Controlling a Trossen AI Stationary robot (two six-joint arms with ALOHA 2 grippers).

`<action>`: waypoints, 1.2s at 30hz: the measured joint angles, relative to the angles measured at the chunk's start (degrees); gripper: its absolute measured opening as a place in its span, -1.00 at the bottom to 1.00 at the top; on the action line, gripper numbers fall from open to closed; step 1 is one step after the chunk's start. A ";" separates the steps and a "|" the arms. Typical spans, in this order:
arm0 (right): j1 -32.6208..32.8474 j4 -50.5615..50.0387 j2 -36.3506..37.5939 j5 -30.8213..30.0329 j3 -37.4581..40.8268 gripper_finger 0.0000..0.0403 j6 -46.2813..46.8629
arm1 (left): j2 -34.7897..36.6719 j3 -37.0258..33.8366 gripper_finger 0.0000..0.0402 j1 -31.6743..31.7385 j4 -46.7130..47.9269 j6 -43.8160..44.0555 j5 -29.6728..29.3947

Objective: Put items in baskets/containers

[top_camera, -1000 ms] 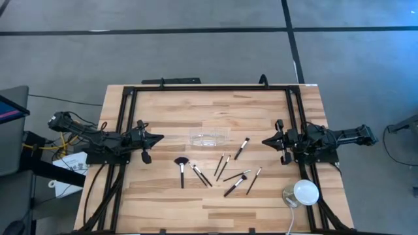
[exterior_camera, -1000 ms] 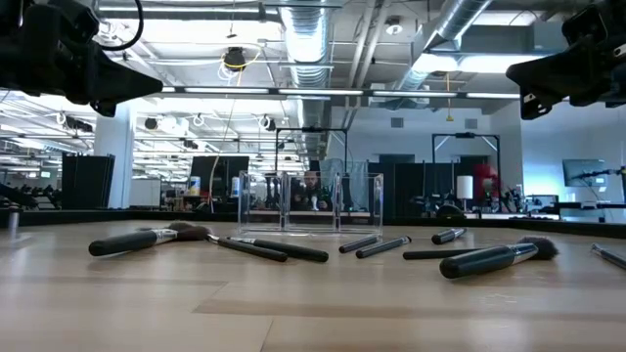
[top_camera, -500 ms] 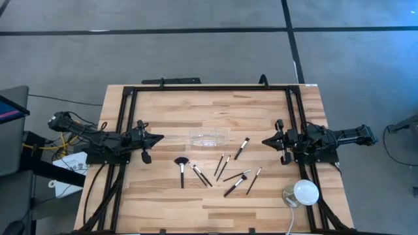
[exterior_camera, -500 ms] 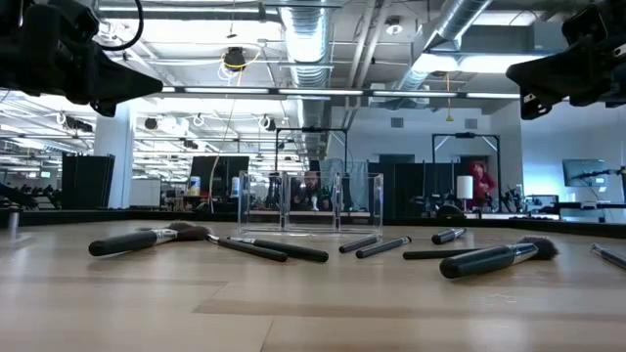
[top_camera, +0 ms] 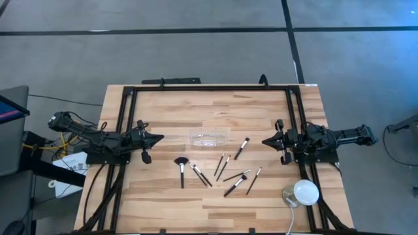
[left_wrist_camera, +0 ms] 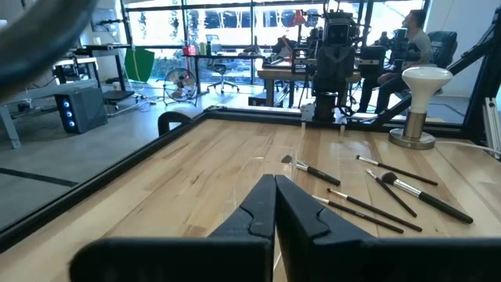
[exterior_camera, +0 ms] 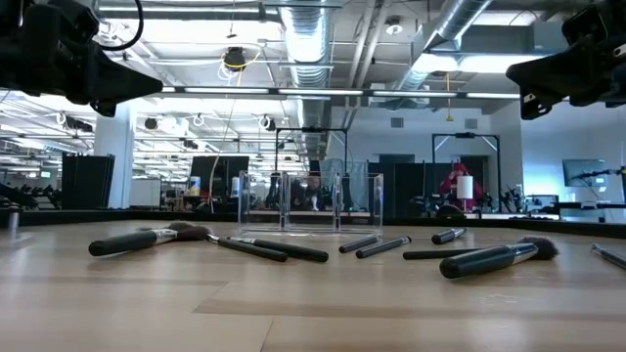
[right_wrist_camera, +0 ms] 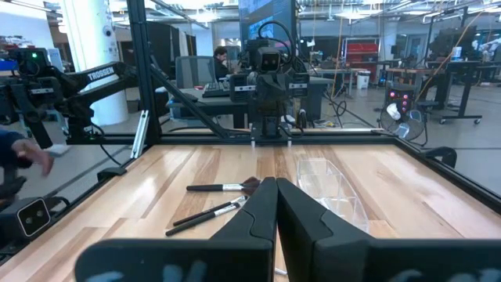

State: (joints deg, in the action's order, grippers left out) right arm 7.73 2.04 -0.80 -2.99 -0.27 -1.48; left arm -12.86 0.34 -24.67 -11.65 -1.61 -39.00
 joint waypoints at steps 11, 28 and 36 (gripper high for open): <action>0.02 0.00 0.02 -0.02 0.00 -1.00 0.01 | -0.01 0.01 -0.98 0.02 0.00 0.00 0.02; 0.01 0.00 0.00 0.00 0.00 -1.00 0.00 | 0.00 0.01 -0.98 0.00 -0.38 2.18 0.05; 0.00 0.00 0.02 0.00 0.00 -1.00 0.01 | 0.02 0.02 -0.98 0.01 -2.56 11.66 1.31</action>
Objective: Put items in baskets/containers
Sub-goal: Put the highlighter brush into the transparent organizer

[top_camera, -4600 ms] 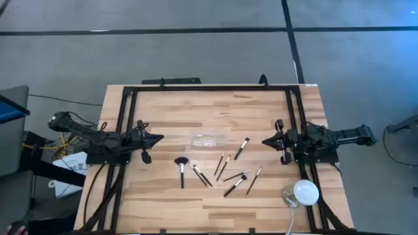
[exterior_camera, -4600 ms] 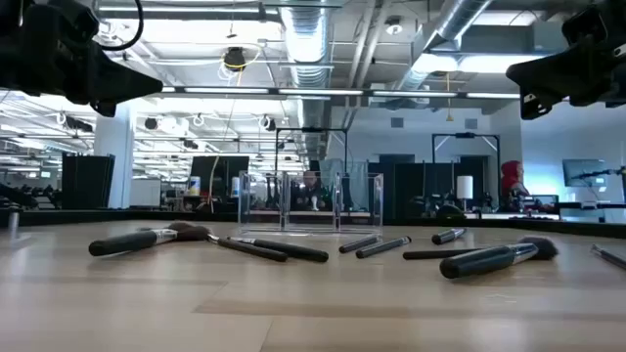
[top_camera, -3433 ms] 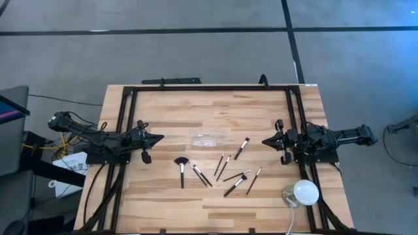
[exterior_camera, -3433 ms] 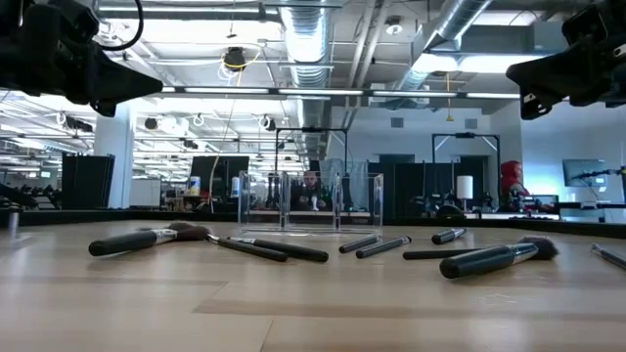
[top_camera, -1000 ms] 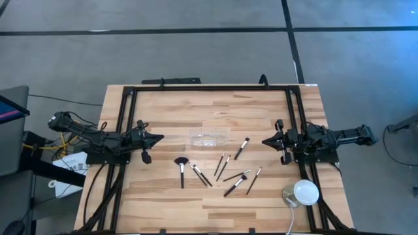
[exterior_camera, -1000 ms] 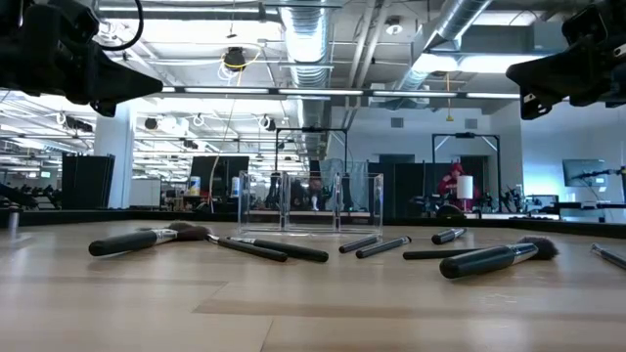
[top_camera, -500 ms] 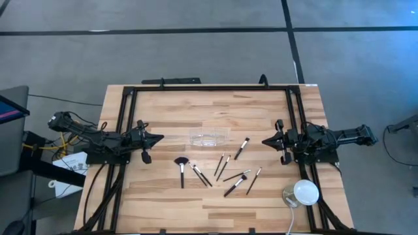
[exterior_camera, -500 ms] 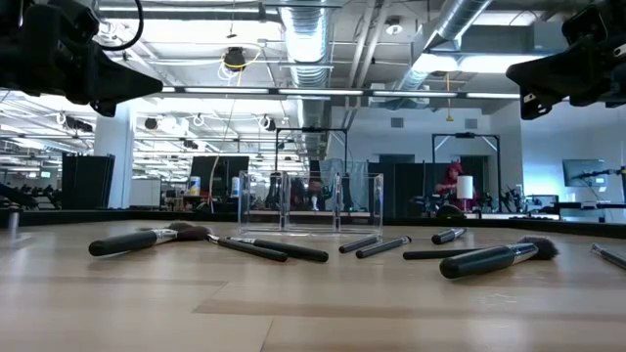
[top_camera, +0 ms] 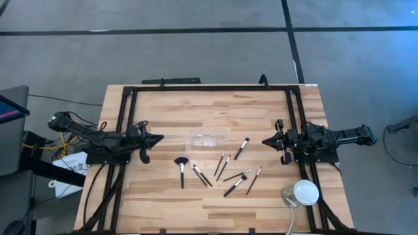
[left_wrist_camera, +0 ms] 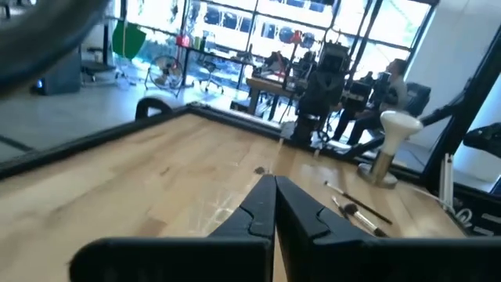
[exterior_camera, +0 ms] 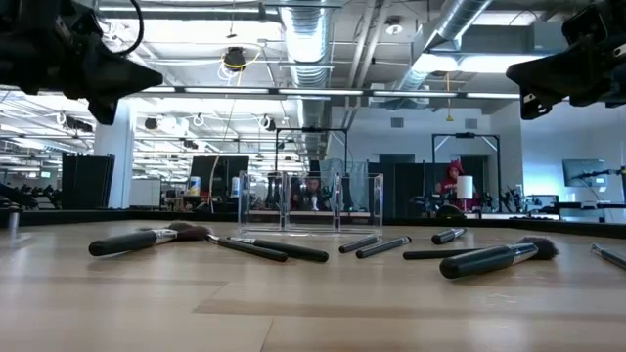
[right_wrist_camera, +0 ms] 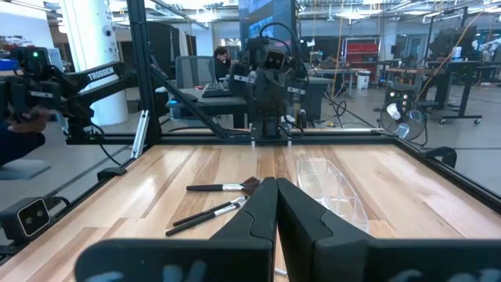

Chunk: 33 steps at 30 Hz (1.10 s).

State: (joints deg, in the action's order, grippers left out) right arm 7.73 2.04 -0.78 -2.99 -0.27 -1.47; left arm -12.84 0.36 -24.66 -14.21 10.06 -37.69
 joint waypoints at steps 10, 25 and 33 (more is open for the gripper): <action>0.02 0.00 -0.02 0.01 0.01 -1.00 0.00 | -0.02 0.00 -0.84 4.20 -4.16 -9.98 0.02; 0.02 0.00 -0.02 -0.01 0.00 -1.00 0.00 | -18.50 9.16 -0.22 14.11 -5.51 -6.10 17.98; 0.02 -0.11 0.00 0.01 0.00 -1.00 0.01 | -39.07 9.68 -0.28 12.92 -4.98 17.68 30.74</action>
State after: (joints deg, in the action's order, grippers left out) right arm 7.75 1.93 -0.78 -2.98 -0.27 -1.45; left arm -51.91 10.04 -11.73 -19.20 27.73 -6.95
